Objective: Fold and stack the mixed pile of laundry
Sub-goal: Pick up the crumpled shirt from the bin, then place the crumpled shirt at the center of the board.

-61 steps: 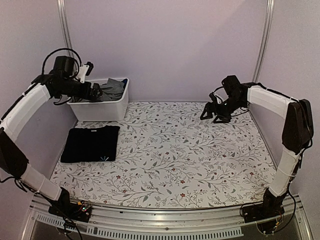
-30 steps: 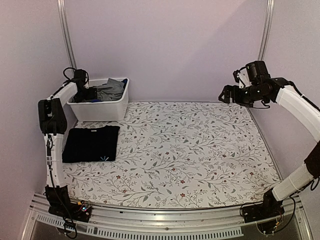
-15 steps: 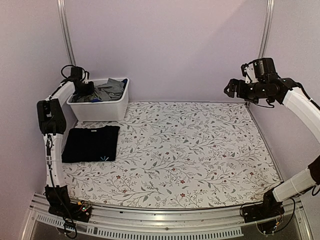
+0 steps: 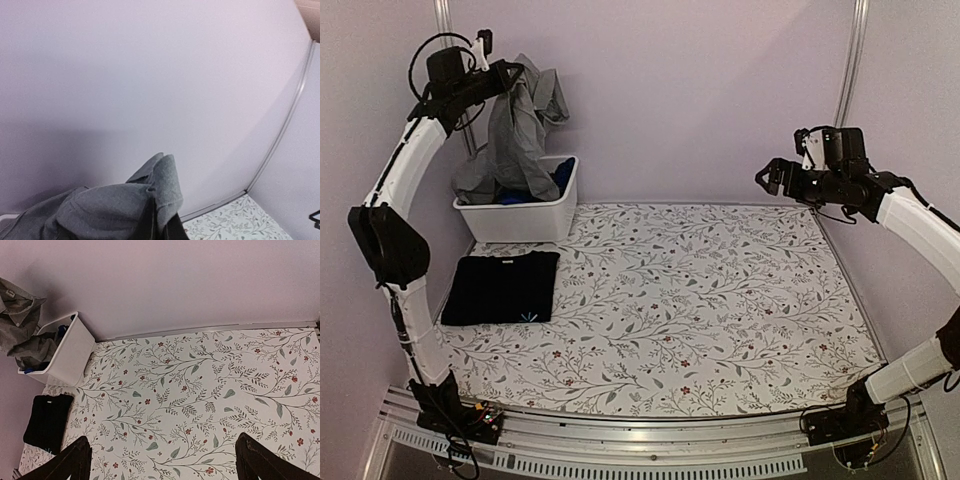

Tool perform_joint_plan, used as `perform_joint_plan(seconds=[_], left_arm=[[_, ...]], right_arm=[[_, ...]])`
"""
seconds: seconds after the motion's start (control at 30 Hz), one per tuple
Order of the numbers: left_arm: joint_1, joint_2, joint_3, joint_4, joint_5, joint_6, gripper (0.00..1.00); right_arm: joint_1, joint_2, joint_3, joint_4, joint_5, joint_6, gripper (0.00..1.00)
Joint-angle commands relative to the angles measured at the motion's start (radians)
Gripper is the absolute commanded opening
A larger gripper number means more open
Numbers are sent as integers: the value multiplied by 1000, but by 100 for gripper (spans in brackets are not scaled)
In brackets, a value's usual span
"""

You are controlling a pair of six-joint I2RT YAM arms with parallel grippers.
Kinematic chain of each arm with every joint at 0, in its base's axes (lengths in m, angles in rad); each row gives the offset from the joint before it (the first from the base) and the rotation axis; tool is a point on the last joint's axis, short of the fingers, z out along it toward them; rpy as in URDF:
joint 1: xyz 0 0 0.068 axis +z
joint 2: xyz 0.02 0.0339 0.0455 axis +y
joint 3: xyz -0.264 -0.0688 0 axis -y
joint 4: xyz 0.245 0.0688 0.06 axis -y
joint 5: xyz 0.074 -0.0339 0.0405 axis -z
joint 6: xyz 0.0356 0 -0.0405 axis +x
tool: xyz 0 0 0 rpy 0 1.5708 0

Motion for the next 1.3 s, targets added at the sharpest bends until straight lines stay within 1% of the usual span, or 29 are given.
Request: perform_joint_plan(seconds=[0.0,0.13,0.23,0.33,0.5,0.6,0.7,0.77,0.87,0.93,0.97,1.03,1.17,1.27], left_arm=[[-113,-58,22,170,150,-115,0],[-236,-70,74,218,172,-139,0],[-330,-65,114,285,202,-176,0],[-415,-60,139,369,231,-204,0],[-532,-45,189,390,217,-178,0],[-582,-34,193,426,224,-197,0],[-635,-17,194,432,231,-181,0],[-653,-9,193,401,227,-155,0],[-652,-9,174,370,205,-146,0],[-632,-15,167,320,170,-123,0],[-610,-23,163,269,148,-113,0],[-576,-44,145,259,131,-100,0],[-556,-46,116,274,178,-84,0],[-580,-28,73,263,241,-88,0]], right_arm=[[-4,-11,-4,106,-72,20,99],[-5,-4,-19,156,-108,24,99],[-5,9,-16,176,-213,-4,99],[-5,21,-11,176,-264,-10,99],[-7,32,0,176,-283,-12,99],[-9,29,1,176,-284,-14,99],[-14,27,1,176,-286,-15,99],[-17,25,-1,176,-287,-15,99],[-21,24,-8,175,-290,-10,99],[-22,24,-10,172,-293,-10,99],[-21,24,-12,169,-295,-10,99],[-21,22,-20,166,-296,-10,99],[-23,20,-31,166,-313,-16,99],[-24,27,-23,165,-335,-30,99]])
